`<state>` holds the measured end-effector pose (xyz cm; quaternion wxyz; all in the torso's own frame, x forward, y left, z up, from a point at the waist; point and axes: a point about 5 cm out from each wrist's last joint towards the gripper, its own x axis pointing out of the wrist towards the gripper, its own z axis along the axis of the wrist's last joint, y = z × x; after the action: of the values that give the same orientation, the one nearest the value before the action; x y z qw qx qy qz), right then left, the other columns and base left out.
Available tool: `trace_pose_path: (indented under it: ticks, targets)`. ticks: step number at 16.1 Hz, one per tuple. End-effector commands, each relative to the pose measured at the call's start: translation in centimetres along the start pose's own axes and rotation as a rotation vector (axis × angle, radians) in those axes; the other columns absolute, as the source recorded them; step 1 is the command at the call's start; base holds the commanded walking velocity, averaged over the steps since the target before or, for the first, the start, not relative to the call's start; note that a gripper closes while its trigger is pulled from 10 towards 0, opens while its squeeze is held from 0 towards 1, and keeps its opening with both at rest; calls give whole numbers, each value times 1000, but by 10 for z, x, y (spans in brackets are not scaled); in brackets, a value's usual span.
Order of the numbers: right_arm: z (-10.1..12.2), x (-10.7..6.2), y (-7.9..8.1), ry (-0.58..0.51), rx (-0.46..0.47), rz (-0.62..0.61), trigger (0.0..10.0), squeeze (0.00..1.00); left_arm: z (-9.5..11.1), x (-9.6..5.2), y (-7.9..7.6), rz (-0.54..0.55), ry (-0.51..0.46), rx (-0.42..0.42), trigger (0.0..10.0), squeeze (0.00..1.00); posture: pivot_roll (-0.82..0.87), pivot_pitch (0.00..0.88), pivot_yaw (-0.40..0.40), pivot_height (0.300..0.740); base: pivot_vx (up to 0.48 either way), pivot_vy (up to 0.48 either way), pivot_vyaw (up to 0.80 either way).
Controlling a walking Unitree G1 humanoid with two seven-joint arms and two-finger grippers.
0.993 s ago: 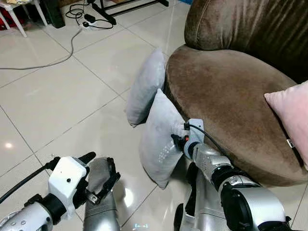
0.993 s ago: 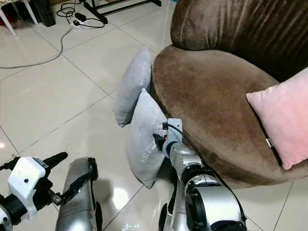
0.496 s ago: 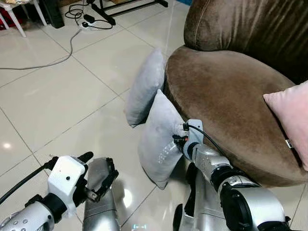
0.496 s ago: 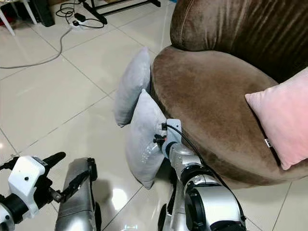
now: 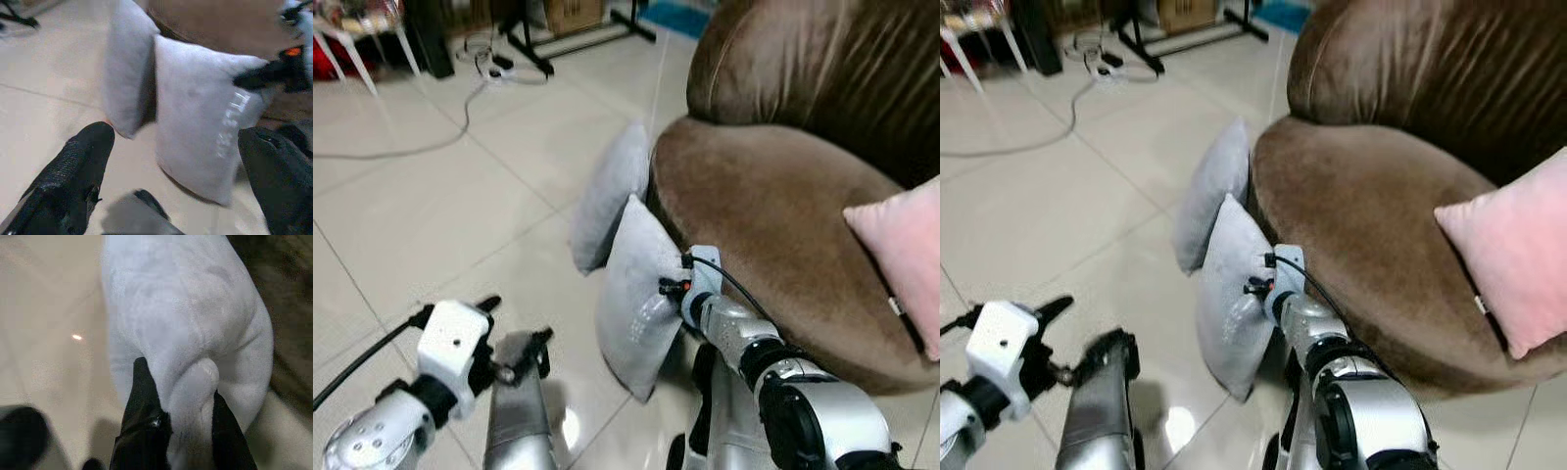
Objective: Move the pillow to the sofa from floor
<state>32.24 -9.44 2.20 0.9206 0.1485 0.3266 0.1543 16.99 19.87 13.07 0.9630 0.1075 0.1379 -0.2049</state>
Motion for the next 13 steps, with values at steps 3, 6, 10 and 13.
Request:
trace_pose_path:
  ticks: [3, 6, 10, 13]
  targets:
    - [52, -18, 2, -220, 117, 218, 0, 0, 5, 6, 6, 91, -32, 44, 10000, 0, 193, 0, -85, 495, 0, 0, 0]
    - [129, -87, 5, -584, 154, 222, 0, 0, 30, 26, 13, 177, -150, 67, 10000, 0, 135, 0, -70, 495, 0, 0, 0]
    - [194, -158, 11, -892, 30, 97, 10000, 0, 66, 46, 15, 229, -314, 96, 10000, 0, 103, 0, -62, 495, 0, 0, 0]
    - [184, -162, 18, -925, -34, 33, 10000, 0, 82, 54, 21, 304, -377, 106, 10000, 0, 116, 0, -79, 500, 0, 0, 0]
